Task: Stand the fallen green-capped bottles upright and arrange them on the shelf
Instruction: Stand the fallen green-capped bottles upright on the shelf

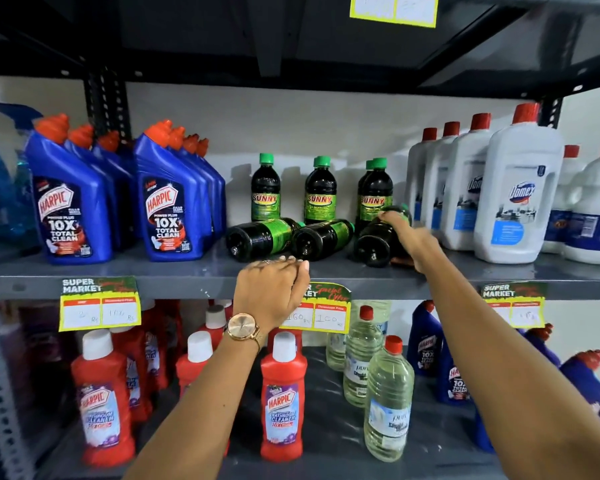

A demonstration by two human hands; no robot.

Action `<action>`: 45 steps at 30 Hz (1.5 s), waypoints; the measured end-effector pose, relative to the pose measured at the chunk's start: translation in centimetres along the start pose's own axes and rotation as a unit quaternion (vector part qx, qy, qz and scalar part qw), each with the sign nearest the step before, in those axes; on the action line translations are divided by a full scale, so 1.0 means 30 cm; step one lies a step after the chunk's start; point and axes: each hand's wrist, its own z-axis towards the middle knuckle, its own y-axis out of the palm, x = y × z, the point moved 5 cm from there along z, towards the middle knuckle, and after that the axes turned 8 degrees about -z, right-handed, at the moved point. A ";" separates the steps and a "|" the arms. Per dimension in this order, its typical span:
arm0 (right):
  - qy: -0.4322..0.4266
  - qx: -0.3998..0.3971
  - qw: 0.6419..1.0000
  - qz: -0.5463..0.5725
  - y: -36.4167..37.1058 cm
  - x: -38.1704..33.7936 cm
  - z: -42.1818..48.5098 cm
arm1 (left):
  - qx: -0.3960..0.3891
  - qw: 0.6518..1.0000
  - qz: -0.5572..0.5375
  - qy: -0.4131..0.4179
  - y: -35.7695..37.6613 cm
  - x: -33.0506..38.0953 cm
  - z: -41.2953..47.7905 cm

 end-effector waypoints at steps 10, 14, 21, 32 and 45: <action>-0.175 0.113 0.968 -0.139 -0.037 -0.076 -0.002 | 0.002 1.000 0.002 0.008 0.008 -0.004 -0.002; -0.124 0.071 0.988 -0.063 -0.010 -0.080 0.031 | -0.007 1.000 -0.006 -0.007 0.019 -0.010 -0.006; -0.092 0.041 0.993 -0.056 0.012 -0.024 0.077 | -0.015 1.000 -0.017 -0.019 0.027 -0.014 -0.007; -0.089 0.058 0.989 -0.102 0.016 -0.012 0.097 | -0.017 0.999 -0.017 -0.024 0.020 -0.011 -0.005; -0.113 0.081 0.975 -0.174 0.007 -0.021 0.083 | -0.017 1.000 -0.010 -0.017 0.011 -0.004 0.000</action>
